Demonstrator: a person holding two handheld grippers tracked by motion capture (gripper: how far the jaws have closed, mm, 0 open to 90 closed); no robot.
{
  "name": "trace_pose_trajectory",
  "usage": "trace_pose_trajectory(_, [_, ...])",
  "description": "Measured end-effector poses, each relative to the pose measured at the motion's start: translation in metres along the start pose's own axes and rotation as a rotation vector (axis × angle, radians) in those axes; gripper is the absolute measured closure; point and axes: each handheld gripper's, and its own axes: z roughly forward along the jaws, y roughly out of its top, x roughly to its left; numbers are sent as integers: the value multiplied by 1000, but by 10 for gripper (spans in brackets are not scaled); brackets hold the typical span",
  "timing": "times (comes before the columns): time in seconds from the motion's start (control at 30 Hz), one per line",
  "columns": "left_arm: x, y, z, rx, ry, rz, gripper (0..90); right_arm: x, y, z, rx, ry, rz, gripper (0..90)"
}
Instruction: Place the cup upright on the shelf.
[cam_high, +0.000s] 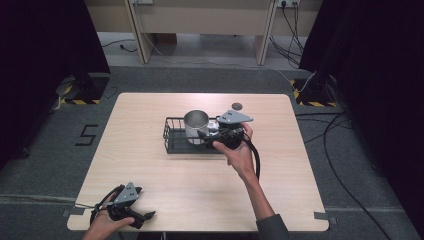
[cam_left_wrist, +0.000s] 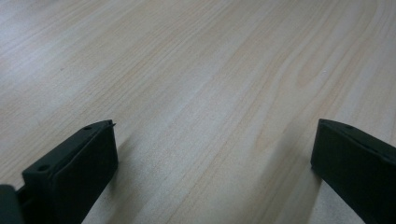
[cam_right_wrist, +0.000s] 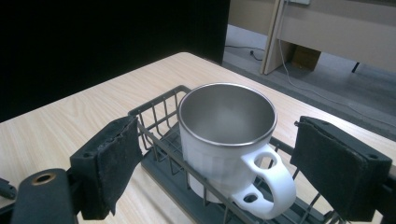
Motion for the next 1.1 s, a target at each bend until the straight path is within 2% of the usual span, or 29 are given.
trace_pose_trajectory(0.4, [0,0,0,2,0,2,0,5,-7,-15,-24,15,1,152])
trace_pose_trajectory(1.1, [0,0,0,1,1,2,0,9,-39,-48,-23,5,27,152])
